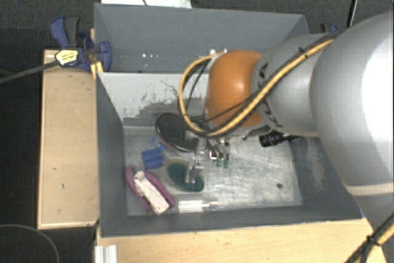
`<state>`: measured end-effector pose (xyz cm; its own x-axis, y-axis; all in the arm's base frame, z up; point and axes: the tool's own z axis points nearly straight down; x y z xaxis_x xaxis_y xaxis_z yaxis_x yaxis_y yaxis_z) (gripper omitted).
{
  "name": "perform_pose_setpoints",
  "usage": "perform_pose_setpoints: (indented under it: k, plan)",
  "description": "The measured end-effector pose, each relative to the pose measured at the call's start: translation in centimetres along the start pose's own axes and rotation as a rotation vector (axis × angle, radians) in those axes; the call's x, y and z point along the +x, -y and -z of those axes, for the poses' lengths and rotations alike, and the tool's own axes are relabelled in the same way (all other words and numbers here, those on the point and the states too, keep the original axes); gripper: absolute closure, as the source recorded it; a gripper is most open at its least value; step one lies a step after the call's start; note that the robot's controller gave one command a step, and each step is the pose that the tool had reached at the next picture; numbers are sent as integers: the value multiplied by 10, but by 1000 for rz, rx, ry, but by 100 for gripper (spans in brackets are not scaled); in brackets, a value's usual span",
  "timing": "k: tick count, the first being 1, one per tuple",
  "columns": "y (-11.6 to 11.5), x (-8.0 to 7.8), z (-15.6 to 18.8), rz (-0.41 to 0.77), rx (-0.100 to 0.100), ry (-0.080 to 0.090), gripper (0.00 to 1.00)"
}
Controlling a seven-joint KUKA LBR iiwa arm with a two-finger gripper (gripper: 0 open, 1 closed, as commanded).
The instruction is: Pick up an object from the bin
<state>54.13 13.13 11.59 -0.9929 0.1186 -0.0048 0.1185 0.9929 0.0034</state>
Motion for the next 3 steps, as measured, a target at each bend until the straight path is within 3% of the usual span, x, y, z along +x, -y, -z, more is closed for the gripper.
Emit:
perform_pose_setpoints:
  k: [1, 2, 3]
  plan:
    - [-2, -1, -17, -102, -6, 25, 0]
    - [-4, 0, -17, -98, -7, 23, 100]
    - [-1, -9, 117, -128, 0, 6, 100]
